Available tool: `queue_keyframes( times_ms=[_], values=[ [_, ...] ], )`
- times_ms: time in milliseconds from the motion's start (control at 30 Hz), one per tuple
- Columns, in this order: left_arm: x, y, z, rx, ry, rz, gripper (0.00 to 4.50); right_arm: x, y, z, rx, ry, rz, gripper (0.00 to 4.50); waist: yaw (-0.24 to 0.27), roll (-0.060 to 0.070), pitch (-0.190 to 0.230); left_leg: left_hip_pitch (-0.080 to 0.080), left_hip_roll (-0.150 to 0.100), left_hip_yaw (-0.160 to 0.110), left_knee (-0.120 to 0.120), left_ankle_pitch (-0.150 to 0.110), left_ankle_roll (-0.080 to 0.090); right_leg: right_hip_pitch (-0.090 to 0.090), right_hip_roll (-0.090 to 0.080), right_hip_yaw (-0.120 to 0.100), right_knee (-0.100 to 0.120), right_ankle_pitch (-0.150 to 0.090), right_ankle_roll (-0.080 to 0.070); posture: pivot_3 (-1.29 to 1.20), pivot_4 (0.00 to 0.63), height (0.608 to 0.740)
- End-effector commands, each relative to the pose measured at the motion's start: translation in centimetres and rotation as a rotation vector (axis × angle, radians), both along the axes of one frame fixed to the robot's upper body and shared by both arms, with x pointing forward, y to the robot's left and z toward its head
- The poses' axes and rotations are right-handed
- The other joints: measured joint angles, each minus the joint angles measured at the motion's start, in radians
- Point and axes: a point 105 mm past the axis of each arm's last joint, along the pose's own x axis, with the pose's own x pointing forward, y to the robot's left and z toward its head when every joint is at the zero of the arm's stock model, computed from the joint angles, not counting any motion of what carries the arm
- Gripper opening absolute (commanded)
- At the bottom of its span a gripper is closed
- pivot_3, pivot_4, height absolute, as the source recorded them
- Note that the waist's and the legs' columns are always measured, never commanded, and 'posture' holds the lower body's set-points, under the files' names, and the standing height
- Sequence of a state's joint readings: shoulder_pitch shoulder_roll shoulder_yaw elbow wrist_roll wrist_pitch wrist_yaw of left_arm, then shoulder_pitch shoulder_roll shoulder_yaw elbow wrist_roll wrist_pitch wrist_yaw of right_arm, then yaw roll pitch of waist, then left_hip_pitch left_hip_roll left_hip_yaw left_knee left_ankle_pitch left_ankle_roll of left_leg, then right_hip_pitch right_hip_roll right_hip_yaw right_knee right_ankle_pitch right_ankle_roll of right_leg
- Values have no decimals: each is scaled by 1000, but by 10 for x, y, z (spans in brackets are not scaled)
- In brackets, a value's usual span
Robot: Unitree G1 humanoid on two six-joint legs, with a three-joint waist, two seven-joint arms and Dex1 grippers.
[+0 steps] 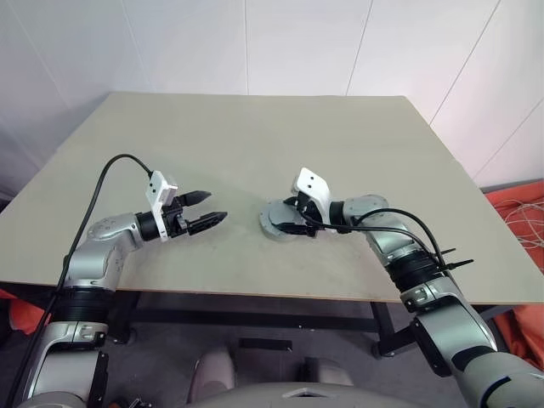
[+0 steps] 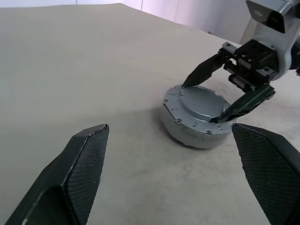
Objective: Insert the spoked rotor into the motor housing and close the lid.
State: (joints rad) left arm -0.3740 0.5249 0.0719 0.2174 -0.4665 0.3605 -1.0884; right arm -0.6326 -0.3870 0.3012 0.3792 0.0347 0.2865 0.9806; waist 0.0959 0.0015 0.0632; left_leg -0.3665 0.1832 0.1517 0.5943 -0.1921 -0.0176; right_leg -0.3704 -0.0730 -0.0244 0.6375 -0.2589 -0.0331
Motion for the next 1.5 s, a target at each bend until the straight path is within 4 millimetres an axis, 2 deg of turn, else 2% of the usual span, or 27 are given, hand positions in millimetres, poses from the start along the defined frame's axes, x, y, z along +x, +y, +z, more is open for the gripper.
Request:
queue_keyframes(
  times_ms=[33,200,367,533,700,933,1133,1500],
  values=[
    [8,-18,11,2,-66,-58,3235,0,-7,-13,-44,39,-26,3195,1,0,0,0,0,0,0,0,0,0,0,0,0,0,0,0,0,740],
    [23,-42,7,3,-56,-81,1573,1,-7,-12,-43,40,-27,3195,0,0,0,0,0,0,0,0,0,0,0,0,0,0,0,0,0,740],
    [45,-59,-9,101,-65,-54,3,1,-7,-12,-41,40,-30,3195,0,0,0,0,0,0,0,1,-1,0,0,0,0,0,0,0,0,740],
    [48,-76,-16,91,-46,-82,0,1,-8,-11,-39,39,-34,3195,0,0,0,-1,0,0,0,1,-1,0,0,0,-2,0,0,0,0,740],
    [44,-90,-29,106,-9,-111,0,0,-9,-11,-37,39,-36,3195,1,0,0,-1,0,0,-1,1,-1,0,0,0,-2,0,0,0,0,740],
    [41,-95,-45,201,18,-122,0,-2,-9,-11,-41,42,-31,3195,1,0,0,0,0,0,-2,0,0,1,0,0,-3,0,0,0,0,740],
    [43,-99,-50,228,38,-115,0,-6,-6,-12,-34,64,-9,3195,3,0,0,2,0,0,-2,0,0,3,0,-1,-4,0,0,0,0,740],
    [43,-101,-51,237,65,-119,0,-7,-3,20,51,73,12,3195,8,0,0,-1,-2,0,-13,1,1,3,0,-3,-16,1,0,0,0,740]
  ],
)
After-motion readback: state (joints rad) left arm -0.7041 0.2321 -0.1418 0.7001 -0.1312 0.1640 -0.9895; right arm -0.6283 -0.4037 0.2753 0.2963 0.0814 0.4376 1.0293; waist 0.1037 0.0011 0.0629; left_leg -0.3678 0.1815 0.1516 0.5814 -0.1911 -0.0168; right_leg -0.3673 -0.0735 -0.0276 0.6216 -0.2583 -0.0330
